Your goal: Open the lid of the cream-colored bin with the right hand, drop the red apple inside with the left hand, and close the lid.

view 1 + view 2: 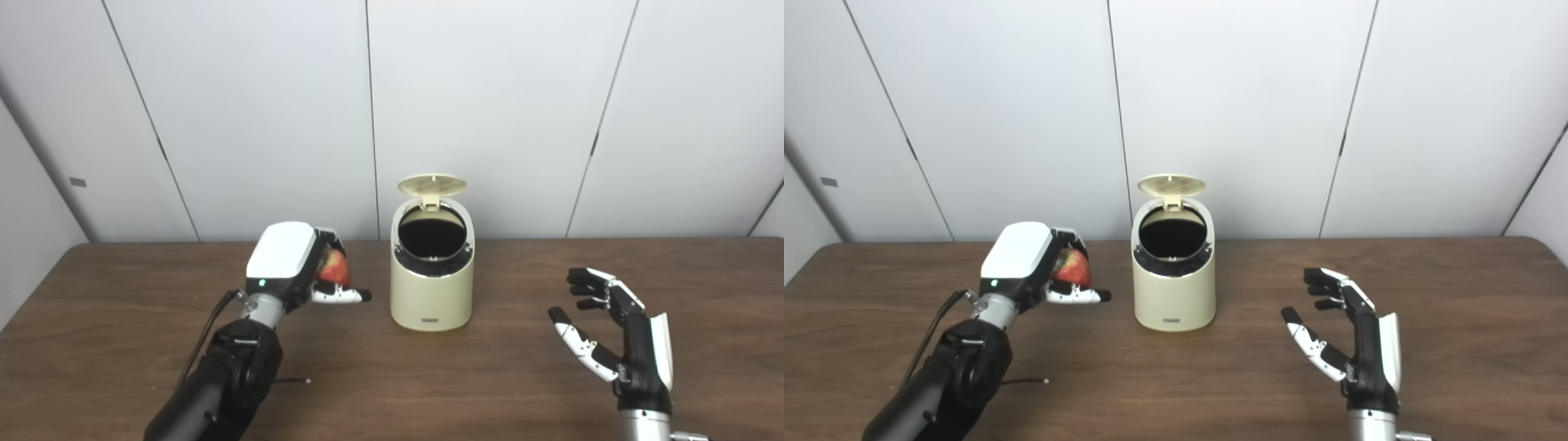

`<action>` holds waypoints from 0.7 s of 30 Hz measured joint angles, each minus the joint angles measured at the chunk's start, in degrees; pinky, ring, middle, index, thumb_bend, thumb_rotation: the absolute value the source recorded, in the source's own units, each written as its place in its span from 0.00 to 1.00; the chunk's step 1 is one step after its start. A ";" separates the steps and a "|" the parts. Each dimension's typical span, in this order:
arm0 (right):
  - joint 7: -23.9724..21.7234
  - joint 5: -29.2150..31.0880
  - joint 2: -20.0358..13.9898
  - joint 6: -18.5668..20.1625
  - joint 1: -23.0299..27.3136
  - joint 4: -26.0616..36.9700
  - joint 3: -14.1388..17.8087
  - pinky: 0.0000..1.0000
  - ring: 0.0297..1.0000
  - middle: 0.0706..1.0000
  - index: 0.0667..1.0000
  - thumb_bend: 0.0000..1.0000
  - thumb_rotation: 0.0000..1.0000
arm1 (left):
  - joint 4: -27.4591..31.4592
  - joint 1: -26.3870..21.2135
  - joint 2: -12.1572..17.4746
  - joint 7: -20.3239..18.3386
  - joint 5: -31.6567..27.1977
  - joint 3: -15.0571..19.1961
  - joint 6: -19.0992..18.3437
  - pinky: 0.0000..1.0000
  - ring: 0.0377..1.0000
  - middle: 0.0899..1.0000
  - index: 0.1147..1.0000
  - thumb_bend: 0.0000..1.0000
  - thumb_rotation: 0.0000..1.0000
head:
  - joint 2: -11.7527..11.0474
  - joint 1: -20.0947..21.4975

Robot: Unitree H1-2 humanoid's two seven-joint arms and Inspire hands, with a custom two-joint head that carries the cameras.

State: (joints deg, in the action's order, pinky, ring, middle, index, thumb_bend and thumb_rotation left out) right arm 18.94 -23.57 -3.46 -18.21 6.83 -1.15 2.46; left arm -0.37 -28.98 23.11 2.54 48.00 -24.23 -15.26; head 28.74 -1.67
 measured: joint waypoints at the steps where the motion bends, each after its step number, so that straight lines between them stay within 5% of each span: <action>1: 0.00 -0.18 0.07 0.06 0.00 -0.01 0.00 0.55 0.63 0.65 0.65 0.27 0.27 | 0.96 0.33 -0.35 -0.02 0.07 0.42 0.62 0.19 0.31 0.38 0.47 0.49 0.00 | 0.00 0.00; 11: 0.22 -2.10 0.48 0.00 0.29 -0.28 -0.22 0.55 0.63 0.65 0.64 0.27 0.34 | 12.07 4.88 -7.41 -0.52 2.77 -0.11 9.63 0.20 0.32 0.39 0.47 0.49 0.00 | -0.62 0.97; 21: 1.44 -2.31 0.75 -0.16 0.77 -1.00 -0.30 0.56 0.65 0.66 0.65 0.27 0.38 | 18.68 5.06 -10.67 -3.46 5.92 1.45 11.23 0.25 0.35 0.42 0.46 0.50 0.00 | -1.14 1.58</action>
State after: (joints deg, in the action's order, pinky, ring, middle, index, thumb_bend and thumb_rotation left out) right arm 20.38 -25.88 -2.71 -18.38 7.61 -2.16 2.16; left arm 18.30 -23.92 12.43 -0.93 53.92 -22.78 -4.04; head 27.60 -0.09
